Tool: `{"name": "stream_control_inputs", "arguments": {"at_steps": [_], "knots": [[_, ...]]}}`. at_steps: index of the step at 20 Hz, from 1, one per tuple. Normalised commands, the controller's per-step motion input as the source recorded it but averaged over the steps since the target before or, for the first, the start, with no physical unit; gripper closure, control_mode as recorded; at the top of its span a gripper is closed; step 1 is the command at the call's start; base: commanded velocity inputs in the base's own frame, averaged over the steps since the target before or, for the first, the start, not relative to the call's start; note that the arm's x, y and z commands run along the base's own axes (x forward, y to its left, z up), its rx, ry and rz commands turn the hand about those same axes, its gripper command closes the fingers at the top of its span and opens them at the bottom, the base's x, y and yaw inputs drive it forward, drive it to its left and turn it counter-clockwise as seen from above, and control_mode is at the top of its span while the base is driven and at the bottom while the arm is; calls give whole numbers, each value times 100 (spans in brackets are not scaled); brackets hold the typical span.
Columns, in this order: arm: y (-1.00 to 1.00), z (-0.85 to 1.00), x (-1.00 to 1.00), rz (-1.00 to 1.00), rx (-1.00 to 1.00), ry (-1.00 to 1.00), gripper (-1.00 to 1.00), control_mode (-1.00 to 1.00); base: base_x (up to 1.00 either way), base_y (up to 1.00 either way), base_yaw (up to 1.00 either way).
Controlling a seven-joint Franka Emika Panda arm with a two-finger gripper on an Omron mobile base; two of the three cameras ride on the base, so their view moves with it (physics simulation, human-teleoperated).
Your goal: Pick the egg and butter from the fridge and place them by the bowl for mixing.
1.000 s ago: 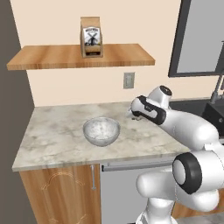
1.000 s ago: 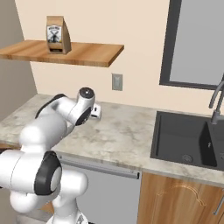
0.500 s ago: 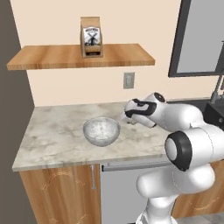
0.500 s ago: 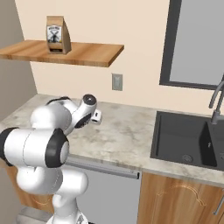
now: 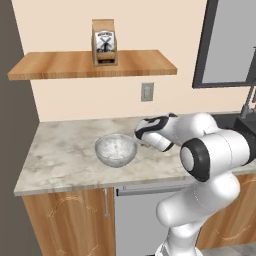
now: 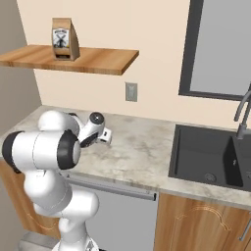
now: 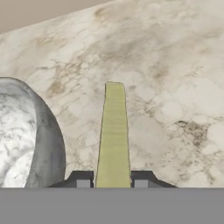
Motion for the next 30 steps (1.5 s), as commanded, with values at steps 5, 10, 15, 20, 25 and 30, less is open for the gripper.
{"name": "stream_control_inputs", "arguments": {"at_steps": [5, 10, 15, 20, 25, 30], "knots": [[3, -23, 13, -3, 4, 0, 100, -100, 0, 0, 0], [4, -24, 12, -2, 1, 0, 100, -100, 0, 0, 0], [3, -19, 14, -1, 1, 0, 100, -100, 0, 0, 0], [10, -15, 0, 0, 2, 0, -100, -100, 0, 0, 0], [8, -4, -5, 0, 5, 0, -100, -100, 0, 0, 0], [1, 16, -2, 0, 2, 0, -100, -100, 0, 0, 0]]}}
